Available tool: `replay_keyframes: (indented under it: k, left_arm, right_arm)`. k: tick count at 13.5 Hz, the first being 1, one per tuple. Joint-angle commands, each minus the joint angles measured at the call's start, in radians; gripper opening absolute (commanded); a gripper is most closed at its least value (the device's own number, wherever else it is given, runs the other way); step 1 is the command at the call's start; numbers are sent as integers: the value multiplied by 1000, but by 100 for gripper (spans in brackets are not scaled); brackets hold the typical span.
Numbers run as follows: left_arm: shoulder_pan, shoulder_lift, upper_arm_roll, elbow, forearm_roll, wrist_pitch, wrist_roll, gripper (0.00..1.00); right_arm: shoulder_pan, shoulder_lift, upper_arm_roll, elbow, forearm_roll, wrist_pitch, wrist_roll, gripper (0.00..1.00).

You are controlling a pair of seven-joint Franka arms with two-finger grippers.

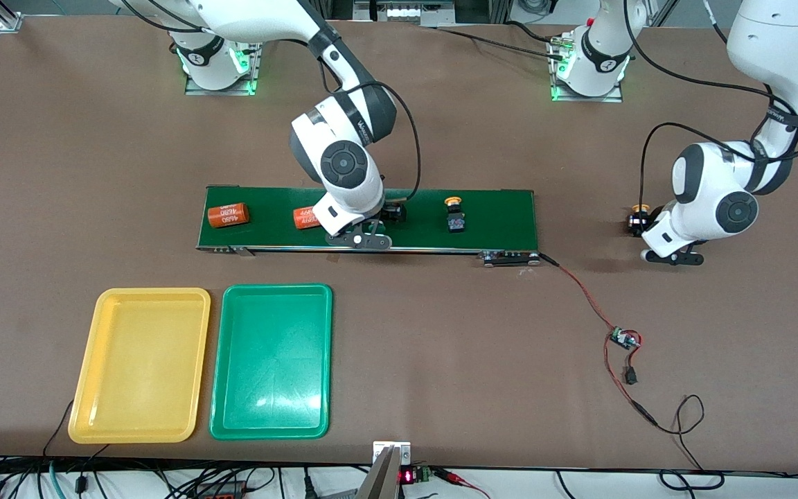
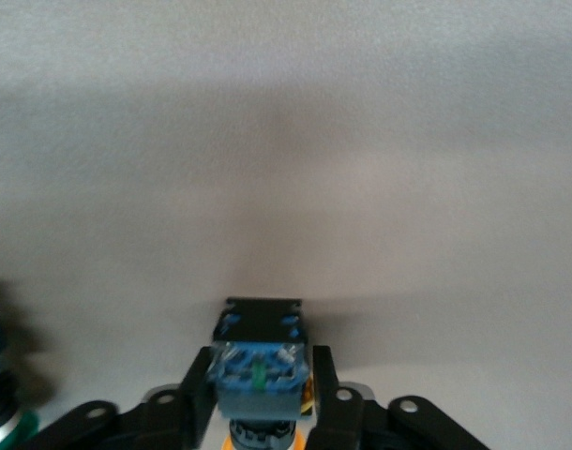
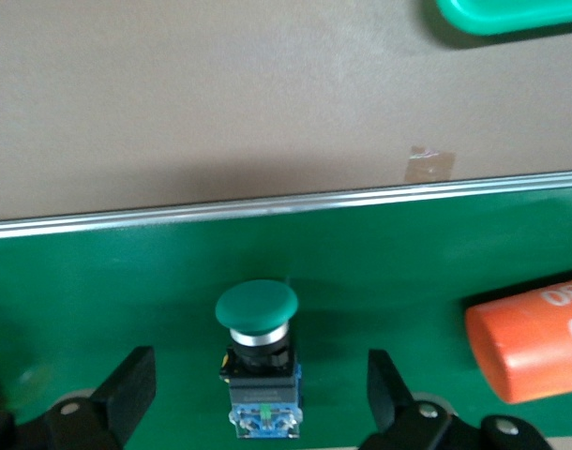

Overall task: Sort buttons by color to trays
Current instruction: 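Grasp the green button with the right gripper while the left gripper grasps another button, then drop the green button into the green tray while the left gripper places its button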

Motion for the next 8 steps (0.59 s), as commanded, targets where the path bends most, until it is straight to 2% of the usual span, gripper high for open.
replay_keyframes:
  k: [1,3,4,5,7,8]
  left_arm:
    - [-15,-65,-48,73,2,-159,10,16]
    - [-18,-63,-143,168,1,-247,5,16]
    - [-21,-62,-184,198,-30,-252,-6,16]
    - [-24,-56,-203,222,-98,-252,-24,16]
    - [-44,-39,-247,256,-267,-247,-32,16]
    - [-44,-25,-275,259,-339,-238,-32,16]
  right_arm:
    - [28,23,-4,7,-4,0,10,100]
    - [25,36,-4,4,-2,-3,7,96]
    - [23,38,-4,3,-4,-4,7,80]
    - [26,38,-4,3,-4,-4,22,51]
    - [14,38,-6,-6,-4,-6,22,29]
    - [12,38,-7,-6,-4,-6,24,21]
